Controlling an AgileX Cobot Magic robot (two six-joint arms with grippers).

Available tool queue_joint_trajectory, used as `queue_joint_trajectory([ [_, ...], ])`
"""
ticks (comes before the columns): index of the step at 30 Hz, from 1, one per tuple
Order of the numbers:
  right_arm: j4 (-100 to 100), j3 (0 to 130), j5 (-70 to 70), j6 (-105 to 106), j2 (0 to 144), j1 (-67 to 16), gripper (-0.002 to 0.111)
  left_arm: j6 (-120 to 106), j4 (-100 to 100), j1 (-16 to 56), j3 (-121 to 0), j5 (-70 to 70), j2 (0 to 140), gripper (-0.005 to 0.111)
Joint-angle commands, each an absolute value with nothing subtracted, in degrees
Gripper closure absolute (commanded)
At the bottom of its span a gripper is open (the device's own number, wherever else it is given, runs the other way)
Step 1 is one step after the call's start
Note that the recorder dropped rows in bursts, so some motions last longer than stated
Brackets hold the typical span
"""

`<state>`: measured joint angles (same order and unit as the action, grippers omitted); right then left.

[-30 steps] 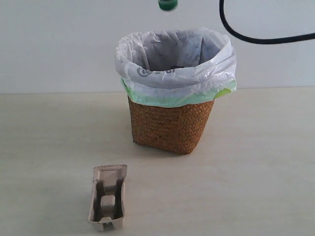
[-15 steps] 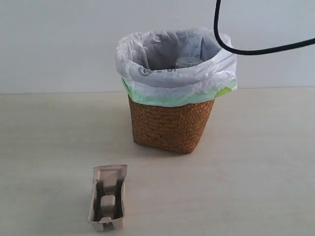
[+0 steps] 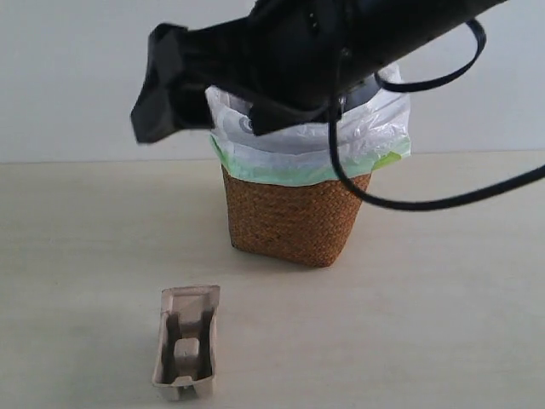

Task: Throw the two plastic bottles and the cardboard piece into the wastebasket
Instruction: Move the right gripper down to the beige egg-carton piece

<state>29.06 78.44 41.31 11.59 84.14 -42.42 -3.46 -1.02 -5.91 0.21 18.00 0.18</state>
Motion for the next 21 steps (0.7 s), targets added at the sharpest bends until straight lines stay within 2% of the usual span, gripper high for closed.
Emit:
queue_joint_trajectory([
  [1,24.9,78.5,43.2,5.8,88.0,-47.4,0.006,-3.0,-1.0,-6.1,0.0,17.6,0.0,-0.001],
  [8,13.4,78.5,41.8,-4.1,98.1,-53.8,0.006,-3.0,-1.0,-6.1,0.0,17.6,0.0,-0.001],
  [21,11.5,78.5,31.1,-8.6,112.9,-53.9,0.006,-3.0,-1.0,-6.1,0.0,17.6,0.0,-0.001],
])
